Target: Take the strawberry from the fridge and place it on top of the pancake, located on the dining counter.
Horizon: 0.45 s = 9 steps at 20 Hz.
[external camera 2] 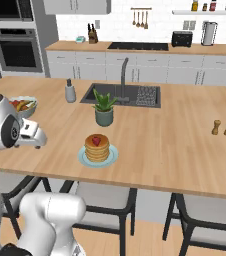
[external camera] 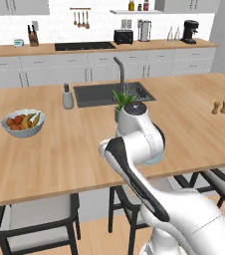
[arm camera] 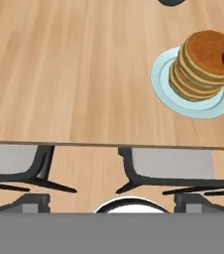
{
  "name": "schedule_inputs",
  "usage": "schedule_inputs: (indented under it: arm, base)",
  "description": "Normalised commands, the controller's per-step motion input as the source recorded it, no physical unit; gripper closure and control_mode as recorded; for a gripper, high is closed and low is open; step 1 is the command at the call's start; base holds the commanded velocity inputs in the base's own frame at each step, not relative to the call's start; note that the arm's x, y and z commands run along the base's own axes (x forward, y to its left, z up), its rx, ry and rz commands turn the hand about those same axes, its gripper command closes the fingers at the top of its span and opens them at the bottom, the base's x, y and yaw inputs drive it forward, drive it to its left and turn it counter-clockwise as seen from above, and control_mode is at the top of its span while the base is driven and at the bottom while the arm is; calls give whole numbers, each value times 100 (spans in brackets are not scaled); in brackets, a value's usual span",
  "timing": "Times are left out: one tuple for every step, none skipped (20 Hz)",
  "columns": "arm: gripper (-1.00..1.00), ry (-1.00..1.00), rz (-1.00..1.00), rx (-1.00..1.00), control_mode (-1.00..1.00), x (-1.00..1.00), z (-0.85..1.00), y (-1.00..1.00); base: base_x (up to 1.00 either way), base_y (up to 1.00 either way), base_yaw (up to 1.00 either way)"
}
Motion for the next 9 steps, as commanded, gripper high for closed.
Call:
schedule_inputs:
  arm:
    - [-100,0,9,0,-100,-100,0,79]
    - [-100,0,9,0,-100,-100,0,76]
    - [-100,1,9,0,-100,-89,0,70]
    - [-100,5,8,0,-100,-71,-6,61]
    - [-100,8,9,0,-100,-49,-14,52]
    - [-100,12,7,0,-100,-23,-24,42]
    - [-100,16,4,0,-100,0,-26,25]
    - [-100,21,1,-2,-100,0,-25,20]
    - [-100,27,0,-2,-100,0,-16,14]
  base:
    - [0,0,0]
    - [0,0,0]
    - [0,0,0]
    - [0,0,0]
    - [0,0,0]
    - [0,0,0]
    - [0,0,0]
    - [0,0,0]
    - [0,0,0]
